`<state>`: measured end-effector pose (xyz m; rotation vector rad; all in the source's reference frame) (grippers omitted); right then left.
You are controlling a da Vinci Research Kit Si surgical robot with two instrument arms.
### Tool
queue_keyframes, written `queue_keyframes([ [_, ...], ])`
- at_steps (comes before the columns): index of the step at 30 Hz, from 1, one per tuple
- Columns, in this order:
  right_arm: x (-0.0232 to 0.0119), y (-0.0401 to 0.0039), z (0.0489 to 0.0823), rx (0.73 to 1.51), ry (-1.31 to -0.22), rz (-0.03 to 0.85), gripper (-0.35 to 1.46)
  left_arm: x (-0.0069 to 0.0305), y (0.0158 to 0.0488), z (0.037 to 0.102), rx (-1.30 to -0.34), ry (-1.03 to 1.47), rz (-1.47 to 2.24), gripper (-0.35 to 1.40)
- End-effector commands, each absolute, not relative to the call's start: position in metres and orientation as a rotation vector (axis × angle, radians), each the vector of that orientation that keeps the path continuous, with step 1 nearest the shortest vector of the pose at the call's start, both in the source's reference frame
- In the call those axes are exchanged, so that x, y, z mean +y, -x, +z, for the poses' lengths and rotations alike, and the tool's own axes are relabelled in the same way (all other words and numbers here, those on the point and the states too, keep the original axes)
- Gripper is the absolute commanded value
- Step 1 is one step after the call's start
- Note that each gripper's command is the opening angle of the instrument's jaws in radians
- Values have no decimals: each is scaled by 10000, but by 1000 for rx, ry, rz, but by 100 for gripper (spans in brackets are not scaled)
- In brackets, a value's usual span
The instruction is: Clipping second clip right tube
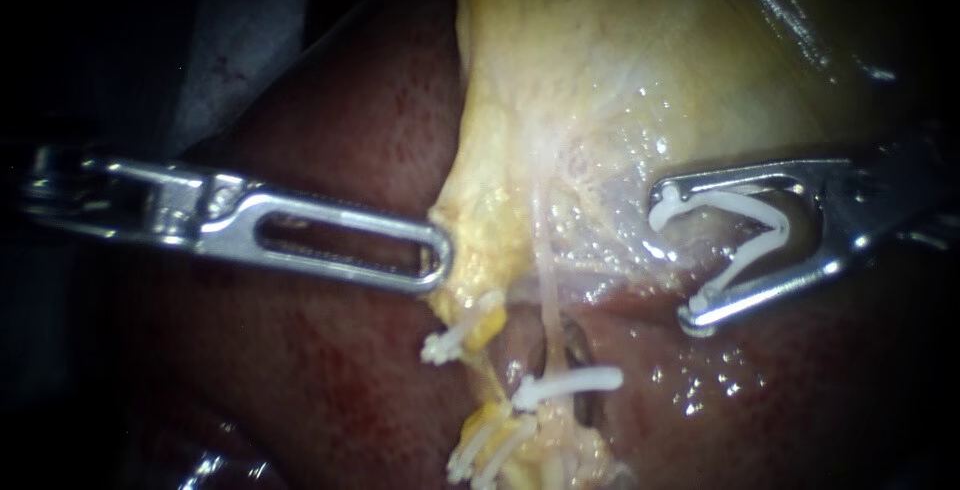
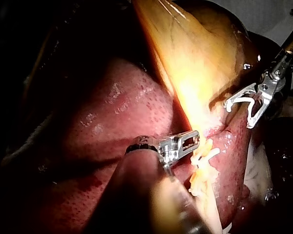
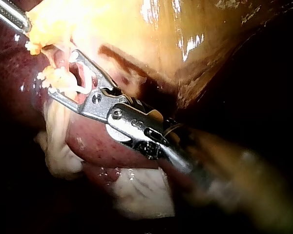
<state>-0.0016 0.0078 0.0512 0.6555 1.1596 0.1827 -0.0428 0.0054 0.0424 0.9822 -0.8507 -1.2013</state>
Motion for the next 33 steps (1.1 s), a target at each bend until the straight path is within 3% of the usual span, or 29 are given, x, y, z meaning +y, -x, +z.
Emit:
queue_keyframes([
  [1, 77, 16, 512, 1160, -656, 182, 59, 55, 427, 422, -856, -985, -1202, -35],
  [5, 76, 16, 511, 1160, -656, 181, 58, 54, 425, 416, -856, -986, -1205, -35],
  [18, 62, 5, 507, 1113, -771, 295, 54, 53, 425, 414, -856, -985, -1206, -35],
  [33, 19, -14, 556, 1063, -855, 356, 54, 52, 426, 413, -857, -985, -1207, -35],
])
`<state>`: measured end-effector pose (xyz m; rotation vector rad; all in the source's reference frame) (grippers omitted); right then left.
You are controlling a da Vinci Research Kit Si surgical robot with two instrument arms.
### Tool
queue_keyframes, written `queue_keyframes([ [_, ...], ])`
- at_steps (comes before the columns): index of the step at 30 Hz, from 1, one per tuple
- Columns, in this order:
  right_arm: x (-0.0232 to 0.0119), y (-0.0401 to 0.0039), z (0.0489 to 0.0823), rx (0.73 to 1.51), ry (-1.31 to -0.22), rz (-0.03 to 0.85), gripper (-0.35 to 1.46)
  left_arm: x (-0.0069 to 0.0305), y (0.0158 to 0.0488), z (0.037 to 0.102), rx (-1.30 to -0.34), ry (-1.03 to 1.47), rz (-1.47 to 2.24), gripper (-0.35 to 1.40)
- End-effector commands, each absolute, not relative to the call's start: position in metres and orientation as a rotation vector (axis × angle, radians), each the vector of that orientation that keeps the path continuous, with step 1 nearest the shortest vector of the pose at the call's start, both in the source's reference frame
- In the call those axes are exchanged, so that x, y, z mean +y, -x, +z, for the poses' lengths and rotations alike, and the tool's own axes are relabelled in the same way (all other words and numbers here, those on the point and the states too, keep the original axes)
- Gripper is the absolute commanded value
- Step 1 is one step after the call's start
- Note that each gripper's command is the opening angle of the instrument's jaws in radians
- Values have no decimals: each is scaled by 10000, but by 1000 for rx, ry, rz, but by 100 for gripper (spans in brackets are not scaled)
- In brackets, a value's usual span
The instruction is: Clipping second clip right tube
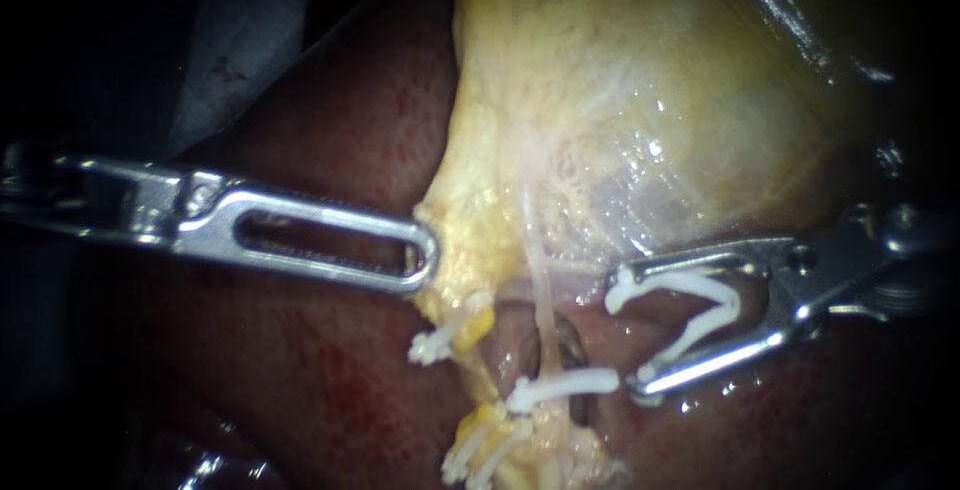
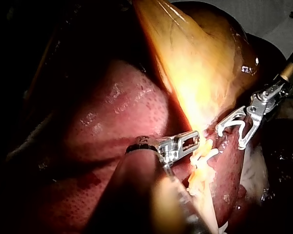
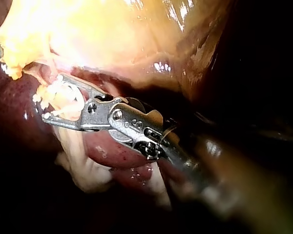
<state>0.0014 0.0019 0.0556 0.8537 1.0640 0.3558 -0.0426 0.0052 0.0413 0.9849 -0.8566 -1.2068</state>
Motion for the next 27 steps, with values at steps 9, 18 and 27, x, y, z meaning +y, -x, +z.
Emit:
queue_keyframes([
  [9, 6, -23, 581, 1043, -884, 377, 53, 51, 427, 411, -857, -984, -1209, -35],
  [18, 6, -29, 600, 1036, -887, 388, 52, 49, 428, 410, -857, -983, -1210, -35],
  [27, 8, -42, 616, 1030, -889, 381, 52, 47, 429, 407, -857, -982, -1212, -35],
])
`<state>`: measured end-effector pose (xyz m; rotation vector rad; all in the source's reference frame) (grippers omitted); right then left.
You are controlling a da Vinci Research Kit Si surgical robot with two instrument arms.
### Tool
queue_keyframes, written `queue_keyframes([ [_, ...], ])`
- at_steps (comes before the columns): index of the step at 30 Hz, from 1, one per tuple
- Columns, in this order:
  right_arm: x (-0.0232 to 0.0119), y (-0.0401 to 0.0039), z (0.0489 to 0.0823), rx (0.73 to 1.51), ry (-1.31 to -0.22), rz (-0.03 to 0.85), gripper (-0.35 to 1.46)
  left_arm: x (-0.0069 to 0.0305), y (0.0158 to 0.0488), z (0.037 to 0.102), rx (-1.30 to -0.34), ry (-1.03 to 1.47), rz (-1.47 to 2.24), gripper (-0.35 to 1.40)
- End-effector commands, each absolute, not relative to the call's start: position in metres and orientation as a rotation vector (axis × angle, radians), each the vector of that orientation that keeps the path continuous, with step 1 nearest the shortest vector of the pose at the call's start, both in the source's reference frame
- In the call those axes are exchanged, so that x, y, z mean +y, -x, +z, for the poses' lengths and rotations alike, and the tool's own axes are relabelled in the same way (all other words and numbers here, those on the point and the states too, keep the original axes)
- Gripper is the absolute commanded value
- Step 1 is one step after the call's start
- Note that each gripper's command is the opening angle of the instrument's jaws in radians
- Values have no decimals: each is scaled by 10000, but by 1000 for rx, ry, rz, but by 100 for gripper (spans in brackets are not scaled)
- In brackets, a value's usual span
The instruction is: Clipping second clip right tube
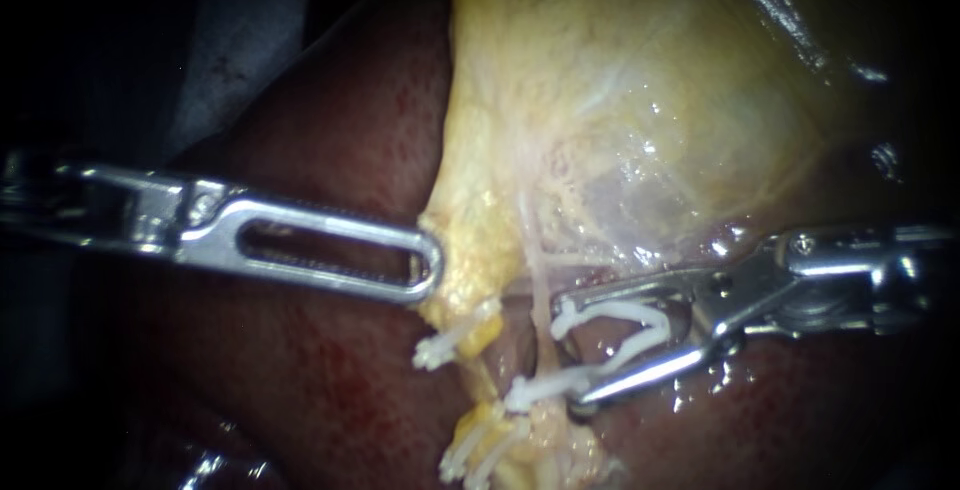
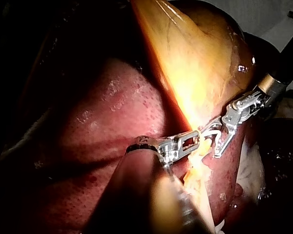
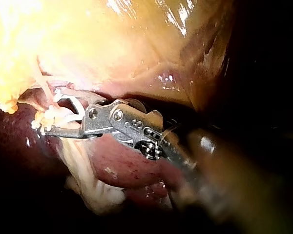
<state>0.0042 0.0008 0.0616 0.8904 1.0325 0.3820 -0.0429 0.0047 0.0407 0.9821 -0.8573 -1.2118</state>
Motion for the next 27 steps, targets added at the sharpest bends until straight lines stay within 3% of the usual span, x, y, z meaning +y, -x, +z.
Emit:
queue_keyframes([
  [1, 7, -43, 618, 1030, -889, 379, 52, 47, 430, 407, -857, -981, -1212, -35],
  [14, 7, -53, 638, 1000, -882, 376, 52, 46, 430, 406, -860, -982, -1213, -35],
  [27, 7, -72, 638, 956, -939, 474, 43, 46, 431, 406, -860, -982, -1214, -35],
])
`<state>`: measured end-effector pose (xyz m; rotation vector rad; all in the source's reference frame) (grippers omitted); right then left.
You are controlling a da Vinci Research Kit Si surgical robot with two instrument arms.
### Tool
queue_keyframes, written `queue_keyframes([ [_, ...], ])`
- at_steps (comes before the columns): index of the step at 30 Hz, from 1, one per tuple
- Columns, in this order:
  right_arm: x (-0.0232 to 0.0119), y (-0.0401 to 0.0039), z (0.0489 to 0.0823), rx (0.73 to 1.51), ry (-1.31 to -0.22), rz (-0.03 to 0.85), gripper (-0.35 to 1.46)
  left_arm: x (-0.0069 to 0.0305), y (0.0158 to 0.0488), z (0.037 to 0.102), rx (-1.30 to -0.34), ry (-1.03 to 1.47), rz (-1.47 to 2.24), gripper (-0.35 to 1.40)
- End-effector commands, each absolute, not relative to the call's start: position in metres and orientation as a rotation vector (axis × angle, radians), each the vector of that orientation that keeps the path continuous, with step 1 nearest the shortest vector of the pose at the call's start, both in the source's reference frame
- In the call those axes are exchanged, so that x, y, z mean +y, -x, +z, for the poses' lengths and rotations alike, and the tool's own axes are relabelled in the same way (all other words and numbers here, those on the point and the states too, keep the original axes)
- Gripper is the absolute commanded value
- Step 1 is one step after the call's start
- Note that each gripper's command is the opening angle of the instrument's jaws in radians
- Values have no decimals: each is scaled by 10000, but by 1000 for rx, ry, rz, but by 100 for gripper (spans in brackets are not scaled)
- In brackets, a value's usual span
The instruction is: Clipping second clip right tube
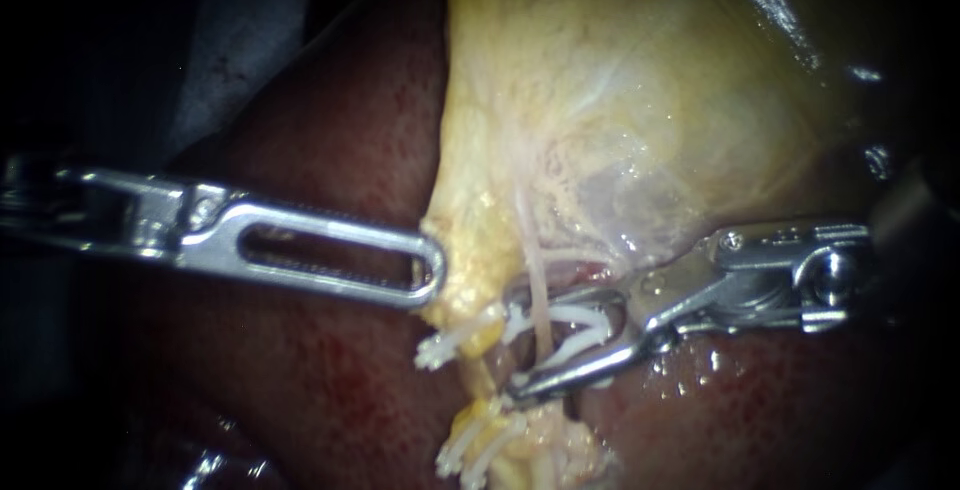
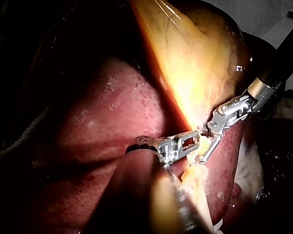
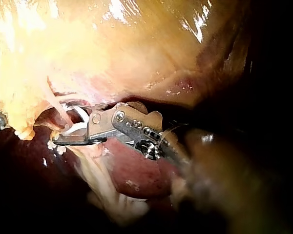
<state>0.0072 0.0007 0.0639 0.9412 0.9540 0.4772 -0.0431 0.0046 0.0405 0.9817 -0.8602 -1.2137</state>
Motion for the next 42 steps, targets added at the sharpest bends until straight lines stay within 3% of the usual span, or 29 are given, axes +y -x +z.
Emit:
queue_keyframes([
  [1, 7, -72, 638, 951, -946, 484, 42, 46, 431, 406, -860, -982, -1214, -35],
  [13, 7, -68, 637, 921, -986, 538, 26, 46, 431, 406, -860, -982, -1214, -35],
  [17, 8, -67, 636, 911, -1004, 563, 1, 46, 431, 406, -860, -982, -1214, -35],
  [24, 9, -65, 637, 898, -1021, 585, -21, 46, 431, 406, -860, -982, -1214, -35],
  [42, 9, -63, 638, 897, -1024, 580, -25, 46, 431, 406, -860, -982, -1214, -35],
])
